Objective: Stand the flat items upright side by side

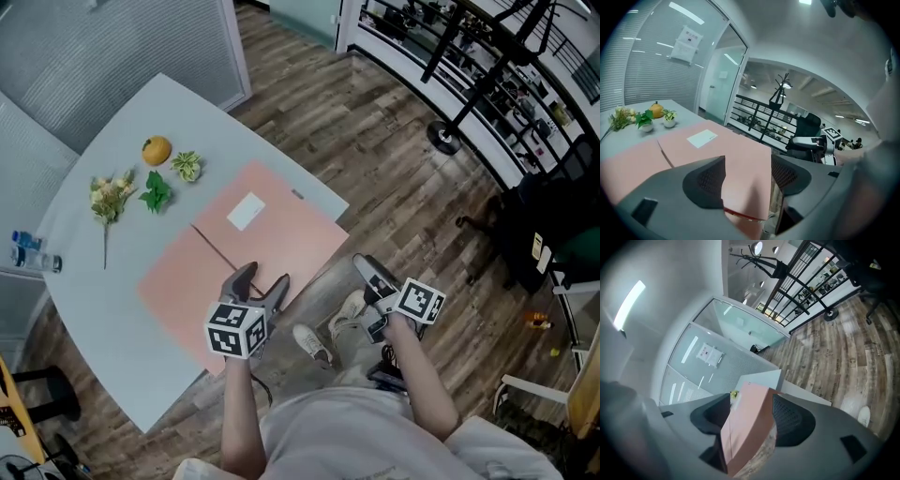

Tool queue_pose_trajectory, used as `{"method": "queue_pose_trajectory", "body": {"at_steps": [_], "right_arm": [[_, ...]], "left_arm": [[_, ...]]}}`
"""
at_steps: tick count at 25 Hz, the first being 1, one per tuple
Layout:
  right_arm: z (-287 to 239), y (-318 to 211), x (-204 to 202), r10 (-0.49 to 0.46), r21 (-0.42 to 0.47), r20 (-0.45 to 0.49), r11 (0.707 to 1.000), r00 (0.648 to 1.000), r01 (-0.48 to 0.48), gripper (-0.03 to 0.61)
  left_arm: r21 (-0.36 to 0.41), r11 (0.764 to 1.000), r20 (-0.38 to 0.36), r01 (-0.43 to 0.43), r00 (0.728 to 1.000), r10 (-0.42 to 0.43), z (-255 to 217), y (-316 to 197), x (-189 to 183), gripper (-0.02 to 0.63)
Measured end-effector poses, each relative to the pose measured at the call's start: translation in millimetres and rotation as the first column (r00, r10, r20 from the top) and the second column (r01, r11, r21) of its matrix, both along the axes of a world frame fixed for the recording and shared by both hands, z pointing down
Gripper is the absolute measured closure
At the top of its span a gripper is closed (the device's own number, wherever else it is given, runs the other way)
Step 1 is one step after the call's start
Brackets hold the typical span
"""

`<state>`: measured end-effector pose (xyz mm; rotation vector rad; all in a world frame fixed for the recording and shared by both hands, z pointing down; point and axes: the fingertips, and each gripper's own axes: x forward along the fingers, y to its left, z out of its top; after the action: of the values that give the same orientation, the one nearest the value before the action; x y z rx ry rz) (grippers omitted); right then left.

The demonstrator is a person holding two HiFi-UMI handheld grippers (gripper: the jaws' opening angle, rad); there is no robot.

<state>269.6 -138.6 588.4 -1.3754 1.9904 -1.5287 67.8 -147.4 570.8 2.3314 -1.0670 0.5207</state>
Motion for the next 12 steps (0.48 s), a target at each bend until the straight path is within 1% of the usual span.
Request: {"method": "queue_pose_trajectory", "body": {"at_steps": [3,6,10,12], "right_arm": [[0.0,-7.5,-3.3,-0.023,0.030,-0.004,0.999,1.000,0.023,0.299],[14.4,-8.8,-6.3,-0.055,-0.006,0.011,0.998,0.998,0.055,0.298],[33.3,-9.5,-7.9,-0.069,-0.076,0.040,0.995,0.997,0.072,0.295],[37.4,-15.7,-7.8,-0.092,-0.064,0.037,0.994,0.995,0.094,0.291]], "left_arm": [[-0.013,1.000,0.004,0.010,1.000,-0.010,4.1,-7.3,0.3,0.321],[-0.020,1.000,0.036,0.023,0.999,-0.022,7.9,-12.6,0.5,0.321],[-0.032,0.999,0.073,0.033,0.997,-0.030,12.3,-20.8,0.3,0.321],[-0.036,0.999,0.089,0.039,0.995,-0.036,15.1,-25.1,0.1,0.321]]}}
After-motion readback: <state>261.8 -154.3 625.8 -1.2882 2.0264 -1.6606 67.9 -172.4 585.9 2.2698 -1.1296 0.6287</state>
